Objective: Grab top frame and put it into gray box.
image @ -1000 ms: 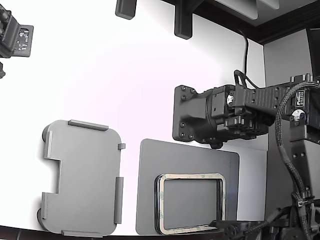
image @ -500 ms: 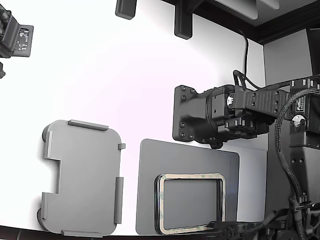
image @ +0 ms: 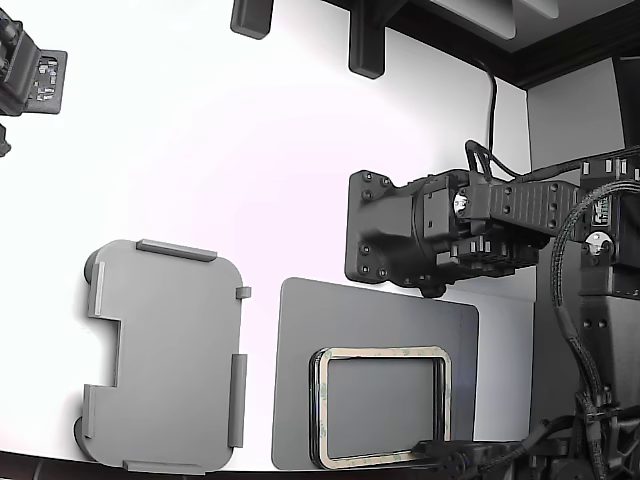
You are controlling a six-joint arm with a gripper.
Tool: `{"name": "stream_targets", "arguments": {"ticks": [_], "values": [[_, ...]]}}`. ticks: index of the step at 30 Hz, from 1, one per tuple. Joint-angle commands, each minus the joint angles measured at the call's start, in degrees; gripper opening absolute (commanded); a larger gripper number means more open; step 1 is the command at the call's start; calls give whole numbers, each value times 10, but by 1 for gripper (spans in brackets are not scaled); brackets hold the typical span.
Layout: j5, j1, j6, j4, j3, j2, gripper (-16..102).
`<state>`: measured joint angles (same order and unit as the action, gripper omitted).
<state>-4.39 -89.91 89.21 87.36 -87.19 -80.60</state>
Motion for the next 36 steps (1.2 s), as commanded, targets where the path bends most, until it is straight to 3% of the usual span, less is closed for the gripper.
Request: {"name": "stream_targets", "arguments": {"ticks": [1,36], "values": [[2,4,-2,-4,9,-13,43],[-1,-1,-15,-30,-33,-32,43]]}}
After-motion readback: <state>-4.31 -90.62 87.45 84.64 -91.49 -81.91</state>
